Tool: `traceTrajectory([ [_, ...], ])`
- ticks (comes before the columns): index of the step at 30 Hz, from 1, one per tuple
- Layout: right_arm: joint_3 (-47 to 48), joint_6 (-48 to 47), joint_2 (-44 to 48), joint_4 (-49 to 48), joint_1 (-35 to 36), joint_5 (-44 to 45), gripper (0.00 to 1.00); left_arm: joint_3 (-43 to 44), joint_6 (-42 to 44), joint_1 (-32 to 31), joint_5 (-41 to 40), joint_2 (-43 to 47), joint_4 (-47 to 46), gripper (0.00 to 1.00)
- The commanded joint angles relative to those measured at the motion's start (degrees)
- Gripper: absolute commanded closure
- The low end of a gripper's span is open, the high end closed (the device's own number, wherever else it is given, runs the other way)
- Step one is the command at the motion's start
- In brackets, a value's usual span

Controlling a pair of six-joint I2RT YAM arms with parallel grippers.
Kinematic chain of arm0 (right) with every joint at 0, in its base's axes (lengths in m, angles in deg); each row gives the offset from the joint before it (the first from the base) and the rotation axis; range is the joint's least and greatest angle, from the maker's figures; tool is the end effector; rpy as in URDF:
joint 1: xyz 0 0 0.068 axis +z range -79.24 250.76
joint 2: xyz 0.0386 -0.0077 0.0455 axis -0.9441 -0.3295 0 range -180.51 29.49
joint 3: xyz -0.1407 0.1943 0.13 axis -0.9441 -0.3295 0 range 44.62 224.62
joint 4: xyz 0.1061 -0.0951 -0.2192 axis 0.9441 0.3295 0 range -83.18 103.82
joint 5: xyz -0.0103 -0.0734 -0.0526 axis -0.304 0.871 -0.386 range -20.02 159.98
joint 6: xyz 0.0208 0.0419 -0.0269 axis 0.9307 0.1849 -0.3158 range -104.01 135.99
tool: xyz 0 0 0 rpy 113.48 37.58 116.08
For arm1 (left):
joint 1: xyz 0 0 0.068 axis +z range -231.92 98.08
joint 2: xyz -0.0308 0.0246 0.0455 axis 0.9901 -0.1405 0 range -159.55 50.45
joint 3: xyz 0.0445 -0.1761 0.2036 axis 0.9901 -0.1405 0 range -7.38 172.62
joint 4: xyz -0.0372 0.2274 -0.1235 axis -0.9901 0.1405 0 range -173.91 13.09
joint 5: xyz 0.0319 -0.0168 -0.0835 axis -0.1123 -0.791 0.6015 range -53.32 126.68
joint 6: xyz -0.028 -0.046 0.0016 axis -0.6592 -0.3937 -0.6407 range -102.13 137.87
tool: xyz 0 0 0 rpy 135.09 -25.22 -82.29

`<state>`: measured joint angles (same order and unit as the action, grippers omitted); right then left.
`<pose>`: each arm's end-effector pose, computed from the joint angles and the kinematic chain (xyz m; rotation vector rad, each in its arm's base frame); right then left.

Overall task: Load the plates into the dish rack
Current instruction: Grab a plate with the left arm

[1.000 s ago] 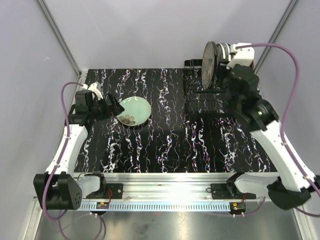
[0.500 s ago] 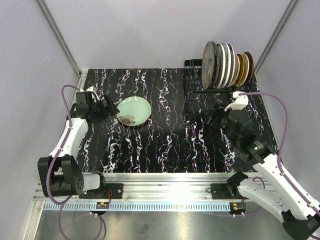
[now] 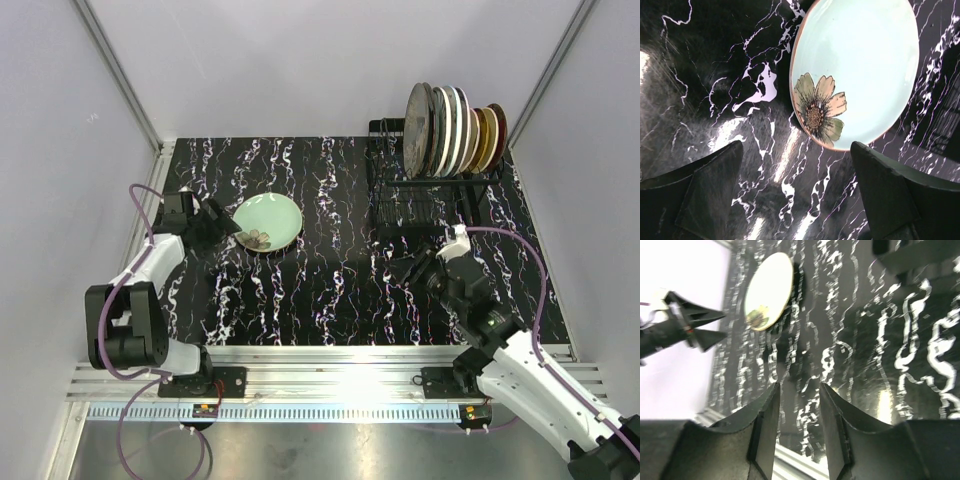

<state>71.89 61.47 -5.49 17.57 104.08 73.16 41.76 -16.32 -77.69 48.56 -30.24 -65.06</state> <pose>0.1334 0.0853 0.2567 0.2503 1.9759 0.8679 0.2866 0.0139 0.2131 -0.7293 2.3761 -0.4809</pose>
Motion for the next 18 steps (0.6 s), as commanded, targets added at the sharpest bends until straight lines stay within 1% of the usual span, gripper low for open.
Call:
traceTrajectory([
  [1, -4.4, 6.1, 2.4, -7.6, -0.1, -4.4, 0.57, -1.3, -4.3, 0.0, -0.5, -1.7, -7.7, 0.11],
  [3, -6.2, 7.4, 3.8, -8.6, -0.1, -4.8, 0.57, -1.2, -5.5, -1.1, -1.1, -3.9, -8.3, 0.12],
  [4, -7.6, 7.9, 4.3, -8.7, -0.1, -4.9, 0.58, -0.5, -5.8, -1.7, -3.2, -4.6, -8.1, 0.13],
  [6, -8.2, 8.1, 5.1, -8.7, -0.1, -5.4, 0.58, -0.4, -6.9, -3.3, -4.5, -6.1, -9.2, 0.13],
  [10, -7.8, 7.4, 6.1, -7.4, -0.1, -5.6, 0.60, -1.3, -10.5, -4.1, -4.3, -8.9, -14.3, 0.16],
  [13, -7.1, 6.0, 6.6, -6.4, -0.1, -4.9, 0.62, -1.3, -13.3, -6.0, -3.9, -11.3, -16.5, 0.20],
  [14, -6.9, 5.7, 6.4, -5.6, -0.1, -4.7, 0.64, -1.4, -13.7, -6.2, -3.8, -11.8, -17.2, 0.24],
  [18, -5.2, 4.2, 5.4, -4.9, -0.3, -4.5, 0.64, -2.6, -16.1, -6.7, -3.3, -13.3, -20.1, 0.30],
])
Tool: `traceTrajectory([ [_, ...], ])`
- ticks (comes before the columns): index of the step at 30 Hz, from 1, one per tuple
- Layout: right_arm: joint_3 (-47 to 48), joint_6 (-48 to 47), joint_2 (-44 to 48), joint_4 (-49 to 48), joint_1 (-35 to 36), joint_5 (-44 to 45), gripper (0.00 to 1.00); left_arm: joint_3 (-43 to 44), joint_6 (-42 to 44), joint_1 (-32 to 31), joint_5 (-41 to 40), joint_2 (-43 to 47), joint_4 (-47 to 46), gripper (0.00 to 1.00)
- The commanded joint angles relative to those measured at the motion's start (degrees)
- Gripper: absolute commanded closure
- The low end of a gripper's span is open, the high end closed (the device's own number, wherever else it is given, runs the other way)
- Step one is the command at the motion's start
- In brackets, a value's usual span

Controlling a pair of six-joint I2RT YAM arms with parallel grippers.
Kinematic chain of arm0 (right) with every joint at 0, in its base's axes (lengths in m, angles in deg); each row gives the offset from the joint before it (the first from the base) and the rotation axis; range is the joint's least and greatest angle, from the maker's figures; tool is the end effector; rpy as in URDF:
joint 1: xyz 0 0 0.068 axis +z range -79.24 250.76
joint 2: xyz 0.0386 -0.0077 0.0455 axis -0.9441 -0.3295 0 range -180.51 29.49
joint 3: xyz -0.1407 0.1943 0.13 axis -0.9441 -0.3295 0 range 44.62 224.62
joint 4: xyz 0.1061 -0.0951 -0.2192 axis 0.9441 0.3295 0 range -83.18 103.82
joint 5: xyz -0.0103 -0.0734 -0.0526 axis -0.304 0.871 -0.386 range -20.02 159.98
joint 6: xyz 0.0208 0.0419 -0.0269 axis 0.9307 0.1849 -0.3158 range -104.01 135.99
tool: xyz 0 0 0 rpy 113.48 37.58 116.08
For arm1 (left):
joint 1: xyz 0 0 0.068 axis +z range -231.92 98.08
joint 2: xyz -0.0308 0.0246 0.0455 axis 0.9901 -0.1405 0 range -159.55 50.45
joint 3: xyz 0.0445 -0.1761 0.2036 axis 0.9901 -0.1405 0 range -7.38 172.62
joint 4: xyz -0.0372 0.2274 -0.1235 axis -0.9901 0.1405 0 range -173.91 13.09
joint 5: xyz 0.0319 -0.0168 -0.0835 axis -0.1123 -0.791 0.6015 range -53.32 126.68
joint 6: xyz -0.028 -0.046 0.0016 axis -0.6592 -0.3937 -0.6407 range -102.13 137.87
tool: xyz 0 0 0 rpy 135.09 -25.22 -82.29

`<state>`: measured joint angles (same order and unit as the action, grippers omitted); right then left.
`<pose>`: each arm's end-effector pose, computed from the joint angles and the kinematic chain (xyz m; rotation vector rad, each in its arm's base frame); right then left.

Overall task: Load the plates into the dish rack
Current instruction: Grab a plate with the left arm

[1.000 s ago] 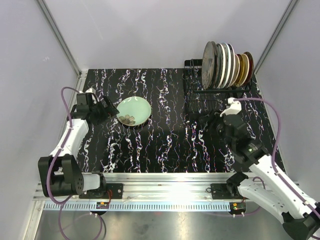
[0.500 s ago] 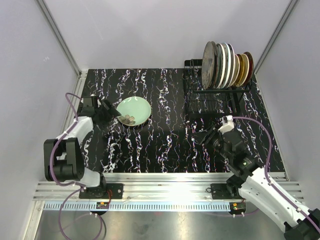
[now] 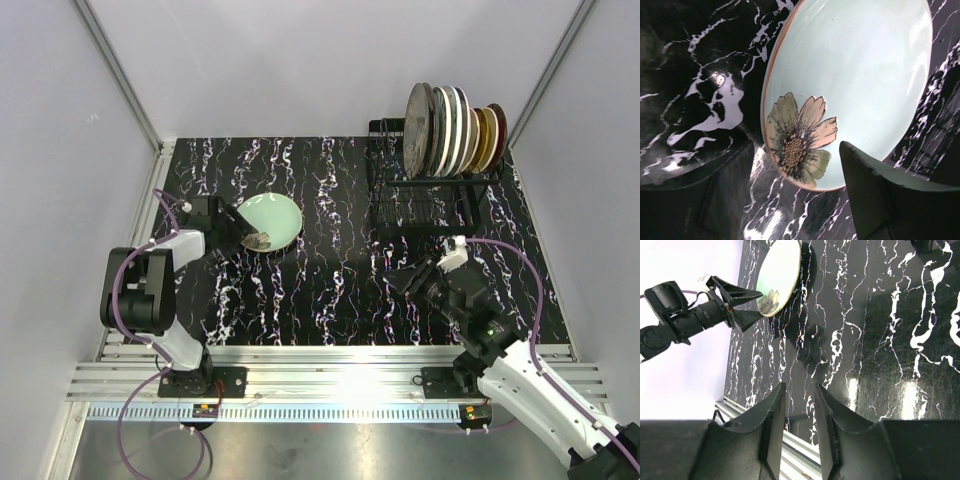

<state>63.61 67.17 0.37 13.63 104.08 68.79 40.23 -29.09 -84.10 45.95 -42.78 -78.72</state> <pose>0.1214 0.0807 0.2260 0.2951 1.9785 1.0117 0.3177 -0.0178 0.1594 -0.8953 2.3647 -0.5606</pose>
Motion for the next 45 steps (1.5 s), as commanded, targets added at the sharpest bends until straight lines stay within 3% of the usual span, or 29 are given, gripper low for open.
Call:
traceTrajectory([
  [1, 3.1, -1.6, -1.0, -0.9, -0.2, 0.0, 0.64, -1.6, -4.4, -0.4, -0.5, -0.8, -7.0, 0.31],
  [14, 1.1, 0.0, -3.4, -3.9, -0.2, 0.0, 0.66, -5.7, -8.2, -0.7, 0.7, -2.1, -12.9, 0.51],
  [21, 1.6, -0.4, -3.7, -3.0, -0.3, 0.3, 0.66, -6.8, -8.4, -0.7, 1.3, -2.9, -14.7, 0.69],
  [29, 1.9, 0.1, -3.5, -2.1, -0.3, 0.5, 0.66, -7.0, -7.6, -0.7, 1.9, 0.2, -13.9, 0.99],
  [45, 1.1, 3.9, -5.8, -6.3, -0.2, -3.8, 0.58, -6.4, 1.3, -0.7, -5.5, 21.5, -0.8, 1.00],
])
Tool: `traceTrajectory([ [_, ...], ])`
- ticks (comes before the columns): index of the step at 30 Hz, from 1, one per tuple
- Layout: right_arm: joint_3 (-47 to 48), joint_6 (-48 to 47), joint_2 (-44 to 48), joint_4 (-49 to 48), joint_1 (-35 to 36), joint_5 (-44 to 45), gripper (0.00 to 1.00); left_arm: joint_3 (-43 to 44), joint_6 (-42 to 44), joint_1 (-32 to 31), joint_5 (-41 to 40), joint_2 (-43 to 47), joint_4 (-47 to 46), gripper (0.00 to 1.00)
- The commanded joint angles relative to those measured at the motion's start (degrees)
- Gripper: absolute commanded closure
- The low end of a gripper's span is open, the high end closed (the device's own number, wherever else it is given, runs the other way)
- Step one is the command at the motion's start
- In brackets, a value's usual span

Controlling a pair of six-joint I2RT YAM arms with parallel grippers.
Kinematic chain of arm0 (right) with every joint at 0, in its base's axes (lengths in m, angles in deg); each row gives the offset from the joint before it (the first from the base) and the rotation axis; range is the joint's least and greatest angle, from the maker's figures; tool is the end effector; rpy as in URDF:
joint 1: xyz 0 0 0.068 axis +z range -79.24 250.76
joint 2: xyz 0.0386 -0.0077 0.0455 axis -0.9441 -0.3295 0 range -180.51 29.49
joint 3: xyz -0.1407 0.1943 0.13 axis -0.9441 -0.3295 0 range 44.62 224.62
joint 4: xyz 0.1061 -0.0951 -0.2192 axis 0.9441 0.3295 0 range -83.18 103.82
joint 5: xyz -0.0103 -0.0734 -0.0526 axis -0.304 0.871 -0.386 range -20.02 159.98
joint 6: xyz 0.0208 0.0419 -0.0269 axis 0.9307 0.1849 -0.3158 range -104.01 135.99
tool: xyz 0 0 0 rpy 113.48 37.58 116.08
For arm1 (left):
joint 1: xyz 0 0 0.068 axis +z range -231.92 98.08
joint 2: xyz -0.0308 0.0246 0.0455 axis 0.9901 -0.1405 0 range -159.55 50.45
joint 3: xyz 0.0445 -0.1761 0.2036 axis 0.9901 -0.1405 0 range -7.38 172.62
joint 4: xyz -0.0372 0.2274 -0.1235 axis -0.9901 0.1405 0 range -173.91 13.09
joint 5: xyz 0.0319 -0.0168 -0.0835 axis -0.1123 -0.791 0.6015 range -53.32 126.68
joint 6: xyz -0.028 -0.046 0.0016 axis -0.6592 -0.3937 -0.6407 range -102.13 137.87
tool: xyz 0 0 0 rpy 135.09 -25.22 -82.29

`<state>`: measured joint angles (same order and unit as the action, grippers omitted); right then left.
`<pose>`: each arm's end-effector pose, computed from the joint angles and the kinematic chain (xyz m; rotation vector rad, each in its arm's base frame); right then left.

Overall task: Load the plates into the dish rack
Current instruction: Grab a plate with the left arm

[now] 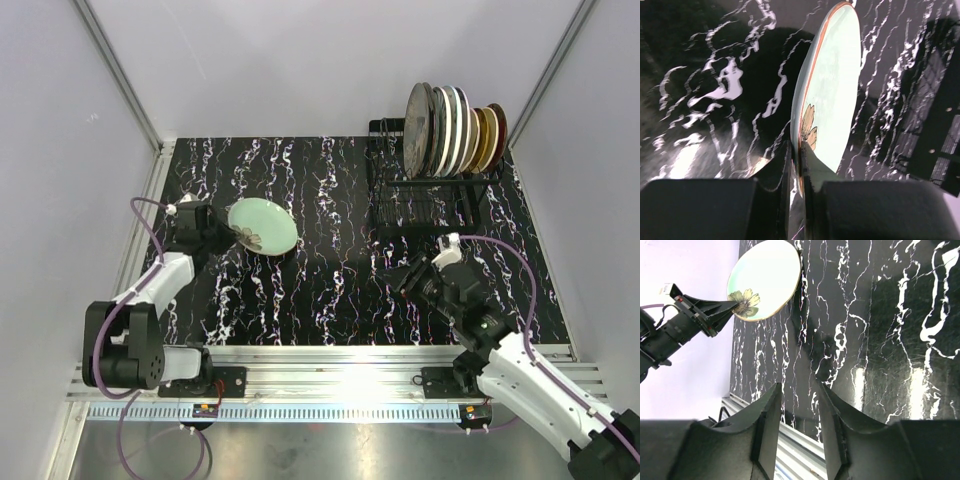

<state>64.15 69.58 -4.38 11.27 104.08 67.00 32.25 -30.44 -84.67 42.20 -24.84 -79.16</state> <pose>0.1299 0.0876 0.2228 0.3227 2.0234 1.0476 0.2699 -0.0163 0.2039 -0.8574 2.1762 -0.5674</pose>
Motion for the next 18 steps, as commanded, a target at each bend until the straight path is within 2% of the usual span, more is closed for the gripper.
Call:
traceTrajectory([
  [1, 0.2, 2.0, -1.8, -6.0, -0.2, -2.4, 0.57, 1.8, 3.5, -0.2, -1.7, 4.4, 0.2, 1.00],
  [9, -2.1, 5.6, -6.0, -13.1, -0.2, -6.1, 0.55, 4.0, 5.5, -0.2, 3.4, 8.6, 5.1, 1.00],
  [18, -6.2, 11.3, -13.5, -22.8, -0.2, -10.1, 0.45, 1.1, 4.1, -0.2, 14.1, 15.7, 8.4, 1.00],
])
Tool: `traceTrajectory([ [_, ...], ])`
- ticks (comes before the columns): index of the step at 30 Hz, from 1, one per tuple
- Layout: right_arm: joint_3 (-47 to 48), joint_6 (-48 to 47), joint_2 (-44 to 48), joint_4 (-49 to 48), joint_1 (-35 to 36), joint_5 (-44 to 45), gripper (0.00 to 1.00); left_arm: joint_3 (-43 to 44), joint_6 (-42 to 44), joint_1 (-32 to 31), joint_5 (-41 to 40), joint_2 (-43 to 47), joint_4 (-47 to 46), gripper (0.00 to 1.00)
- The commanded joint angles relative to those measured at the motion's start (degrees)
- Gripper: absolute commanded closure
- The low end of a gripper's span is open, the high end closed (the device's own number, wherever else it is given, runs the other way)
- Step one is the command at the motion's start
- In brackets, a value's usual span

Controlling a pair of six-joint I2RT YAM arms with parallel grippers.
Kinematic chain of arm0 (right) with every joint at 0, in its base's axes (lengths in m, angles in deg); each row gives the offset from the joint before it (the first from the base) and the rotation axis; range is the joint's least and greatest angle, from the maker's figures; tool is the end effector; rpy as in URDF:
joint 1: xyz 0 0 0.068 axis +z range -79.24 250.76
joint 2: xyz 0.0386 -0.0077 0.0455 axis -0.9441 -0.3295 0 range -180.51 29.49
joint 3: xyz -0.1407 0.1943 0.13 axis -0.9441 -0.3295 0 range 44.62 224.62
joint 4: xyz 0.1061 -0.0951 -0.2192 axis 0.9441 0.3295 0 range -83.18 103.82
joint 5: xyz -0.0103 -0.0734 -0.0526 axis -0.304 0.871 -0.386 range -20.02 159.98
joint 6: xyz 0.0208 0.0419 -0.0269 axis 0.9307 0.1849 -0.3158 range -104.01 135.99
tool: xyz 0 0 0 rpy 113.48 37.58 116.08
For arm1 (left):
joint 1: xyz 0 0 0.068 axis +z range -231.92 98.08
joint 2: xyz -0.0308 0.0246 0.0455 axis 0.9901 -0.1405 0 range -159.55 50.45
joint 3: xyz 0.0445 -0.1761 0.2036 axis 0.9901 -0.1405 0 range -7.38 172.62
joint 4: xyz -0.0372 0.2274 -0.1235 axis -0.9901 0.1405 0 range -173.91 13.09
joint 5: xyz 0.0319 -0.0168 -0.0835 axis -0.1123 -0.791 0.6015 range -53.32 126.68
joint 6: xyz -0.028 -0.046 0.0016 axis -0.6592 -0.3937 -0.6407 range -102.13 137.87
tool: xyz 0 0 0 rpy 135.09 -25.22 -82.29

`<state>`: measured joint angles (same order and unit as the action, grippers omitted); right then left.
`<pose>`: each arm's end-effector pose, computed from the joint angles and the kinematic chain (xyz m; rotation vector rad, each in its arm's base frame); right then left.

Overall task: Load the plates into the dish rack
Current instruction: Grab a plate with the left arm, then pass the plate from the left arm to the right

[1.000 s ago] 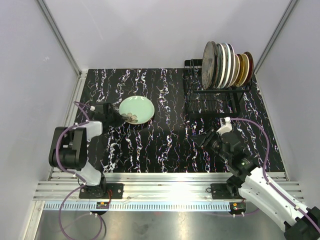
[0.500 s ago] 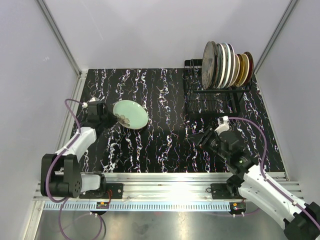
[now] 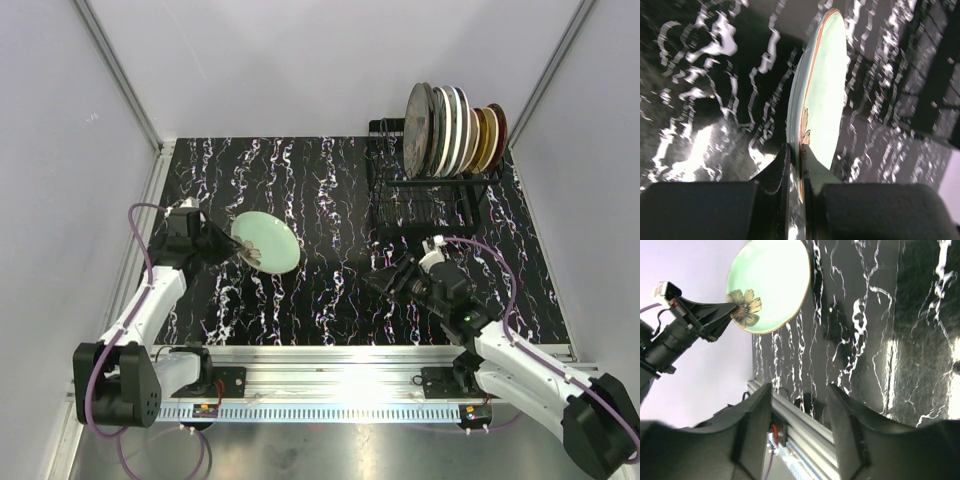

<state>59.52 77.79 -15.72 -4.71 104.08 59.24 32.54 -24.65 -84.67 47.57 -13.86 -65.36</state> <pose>0.1458 0.1038 0.1939 0.3815 2.0821 1.2502 0.2327 -0.0179 0.2307 -0.7176 2.2749 -0.6091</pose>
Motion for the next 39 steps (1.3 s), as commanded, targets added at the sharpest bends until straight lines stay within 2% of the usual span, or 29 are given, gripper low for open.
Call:
traceTrajectory([
  [1, -1.9, 3.8, -2.9, -9.3, -0.2, -2.9, 0.41, -0.3, -2.2, -0.1, 9.7, 5.3, -5.4, 1.00],
  [11, -2.7, 8.1, -16.0, -23.7, -0.2, -6.4, 0.38, -6.1, -9.2, -0.2, 20.6, 12.7, -8.6, 1.00],
  [13, -2.2, 8.1, -18.7, -25.6, -0.2, -6.9, 0.32, -6.7, -10.3, -0.2, 22.5, 14.1, -9.3, 1.00],
  [17, -0.7, 9.1, -23.9, -30.7, -0.2, -9.2, 0.31, -5.7, -9.1, -0.3, 28.4, 14.0, -9.5, 1.00],
  [24, 1.4, 11.0, -31.4, -42.1, 0.5, -12.9, 0.31, -5.1, -6.6, -1.9, 30.9, 14.1, -7.7, 1.00],
  [39, 6.9, 10.7, -37.0, -40.8, 4.6, -12.5, 0.32, -4.3, -11.5, -6.6, 34.6, 14.8, -11.6, 1.00],
])
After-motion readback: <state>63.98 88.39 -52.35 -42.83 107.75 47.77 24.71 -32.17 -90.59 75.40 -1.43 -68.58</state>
